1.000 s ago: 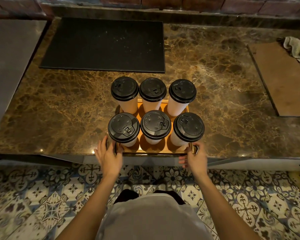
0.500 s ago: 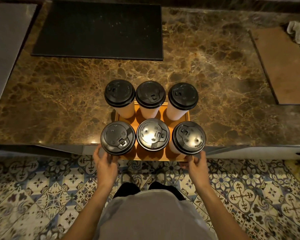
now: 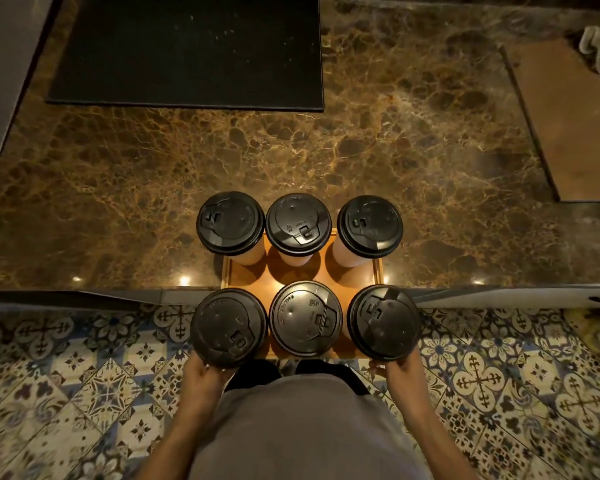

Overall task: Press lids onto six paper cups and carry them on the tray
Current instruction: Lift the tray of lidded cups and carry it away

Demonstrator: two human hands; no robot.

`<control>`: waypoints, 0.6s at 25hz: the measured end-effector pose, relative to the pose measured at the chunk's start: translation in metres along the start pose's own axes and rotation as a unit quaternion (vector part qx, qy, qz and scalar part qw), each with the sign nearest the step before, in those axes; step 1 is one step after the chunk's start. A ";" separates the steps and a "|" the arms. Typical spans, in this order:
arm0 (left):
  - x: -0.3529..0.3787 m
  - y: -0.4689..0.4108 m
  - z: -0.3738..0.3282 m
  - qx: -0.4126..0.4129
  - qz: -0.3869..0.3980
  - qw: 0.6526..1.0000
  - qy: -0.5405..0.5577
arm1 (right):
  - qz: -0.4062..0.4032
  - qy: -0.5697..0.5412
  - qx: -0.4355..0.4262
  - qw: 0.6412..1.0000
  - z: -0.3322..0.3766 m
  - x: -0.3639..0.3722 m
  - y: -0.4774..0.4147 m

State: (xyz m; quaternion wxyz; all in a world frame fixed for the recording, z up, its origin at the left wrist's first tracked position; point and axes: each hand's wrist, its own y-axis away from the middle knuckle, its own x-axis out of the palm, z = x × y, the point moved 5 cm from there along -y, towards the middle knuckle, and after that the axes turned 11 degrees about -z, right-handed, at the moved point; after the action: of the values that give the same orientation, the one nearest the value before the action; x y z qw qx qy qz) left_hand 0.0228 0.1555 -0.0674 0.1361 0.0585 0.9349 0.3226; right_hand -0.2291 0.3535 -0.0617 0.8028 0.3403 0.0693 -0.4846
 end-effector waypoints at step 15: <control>-0.009 0.013 -0.010 0.044 -0.078 0.995 -0.054 | 0.203 -0.204 0.215 0.933 0.045 0.026 -0.051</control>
State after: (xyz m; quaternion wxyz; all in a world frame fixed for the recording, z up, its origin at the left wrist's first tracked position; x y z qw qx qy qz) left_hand 0.0286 0.1578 -0.0500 0.2080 0.0083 0.9413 0.2658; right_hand -0.2675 0.2912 -0.0638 0.7885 0.4054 -0.2722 -0.3739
